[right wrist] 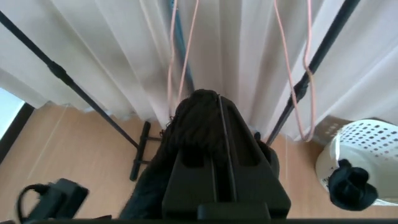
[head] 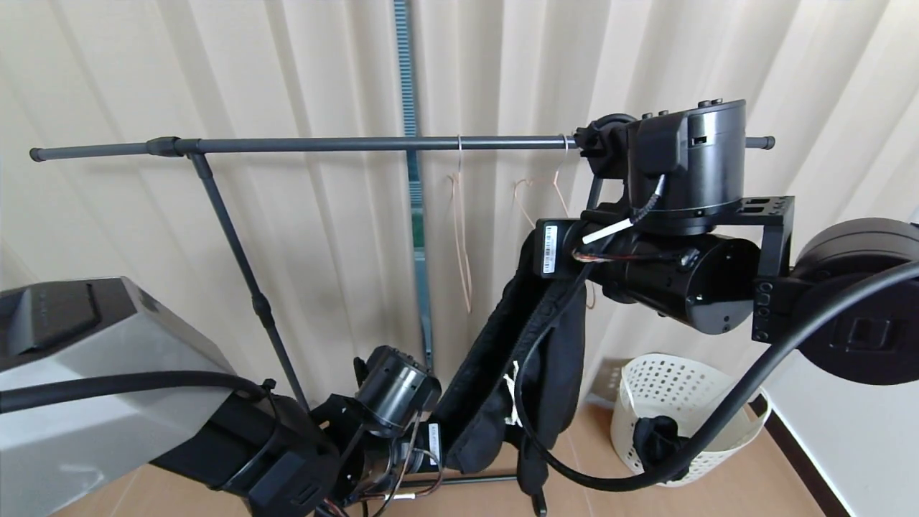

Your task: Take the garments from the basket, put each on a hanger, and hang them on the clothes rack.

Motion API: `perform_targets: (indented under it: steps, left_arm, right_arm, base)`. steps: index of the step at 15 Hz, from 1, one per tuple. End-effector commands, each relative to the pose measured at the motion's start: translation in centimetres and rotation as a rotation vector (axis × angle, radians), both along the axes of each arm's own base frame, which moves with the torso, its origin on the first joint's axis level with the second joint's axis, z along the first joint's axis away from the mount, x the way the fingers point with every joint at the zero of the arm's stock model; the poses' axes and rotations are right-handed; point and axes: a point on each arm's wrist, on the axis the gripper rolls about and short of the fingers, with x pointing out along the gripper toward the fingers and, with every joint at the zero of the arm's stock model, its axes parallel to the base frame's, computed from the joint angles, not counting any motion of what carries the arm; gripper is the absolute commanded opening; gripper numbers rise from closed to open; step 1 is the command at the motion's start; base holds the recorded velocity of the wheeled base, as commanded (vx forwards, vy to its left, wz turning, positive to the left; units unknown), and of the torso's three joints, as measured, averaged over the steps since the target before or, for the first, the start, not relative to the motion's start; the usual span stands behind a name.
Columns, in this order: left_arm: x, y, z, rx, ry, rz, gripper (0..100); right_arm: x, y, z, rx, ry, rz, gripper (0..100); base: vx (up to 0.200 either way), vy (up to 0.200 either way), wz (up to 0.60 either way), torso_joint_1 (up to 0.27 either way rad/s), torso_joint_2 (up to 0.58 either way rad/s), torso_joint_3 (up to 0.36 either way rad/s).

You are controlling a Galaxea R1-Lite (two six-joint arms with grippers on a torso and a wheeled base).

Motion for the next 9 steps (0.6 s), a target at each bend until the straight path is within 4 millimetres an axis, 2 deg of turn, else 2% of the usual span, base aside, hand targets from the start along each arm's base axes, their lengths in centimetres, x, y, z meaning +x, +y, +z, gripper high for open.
perform_targets:
  steps: [1, 3, 4, 6, 7, 8, 9]
  left_arm:
    - [-0.9, 0.8, 3.8, -0.04, -0.101, -0.008, 0]
    - [-0.8, 2.0, 7.9, -0.003, -0.247, -0.014, 0]
    - [-0.7, 2.0, 8.8, 0.013, -0.268, -0.012, 0]
    - [-0.1, 1.6, 11.6, 0.06, -0.267, -0.005, 0]
    - [0.3, 1.3, 13.9, 0.081, -0.247, -0.01, 0]
    - [0.4, 1.3, 15.6, 0.122, -0.214, -0.031, 0]
    - [0.4, 1.3, 16.4, 0.139, -0.2, -0.041, 0]
  right_arm:
    - [0.1, -2.5, 0.9, -0.036, -0.028, -0.047, 0]
    - [-0.2, -5.1, 0.0, -0.162, -0.012, -0.065, 0]
    - [-0.8, -5.6, -0.8, -0.188, 0.011, -0.059, 0]
    - [-1.8, -6.2, -3.4, -0.313, 0.078, 0.004, 0]
    - [-2.7, -6.8, -4.9, -0.444, 0.103, 0.059, 0]
    - [-3.2, -7.2, -5.4, -0.507, 0.109, 0.09, 0]
    - [-3.3, -7.3, -5.6, -0.523, 0.115, 0.097, 0]
  base:
    - [0.0, 0.0, 0.0, 0.0, 0.0, 0.0]
    - [0.0, 0.0, 0.0, 0.0, 0.0, 0.0]
    - [0.0, 0.0, 0.0, 0.0, 0.0, 0.0]
    - [0.0, 0.0, 0.0, 0.0, 0.0, 0.0]
    - [0.0, 0.0, 0.0, 0.0, 0.0, 0.0]
    - [0.0, 0.0, 0.0, 0.0, 0.0, 0.0]
    - [0.0, 0.0, 0.0, 0.0, 0.0, 0.0]
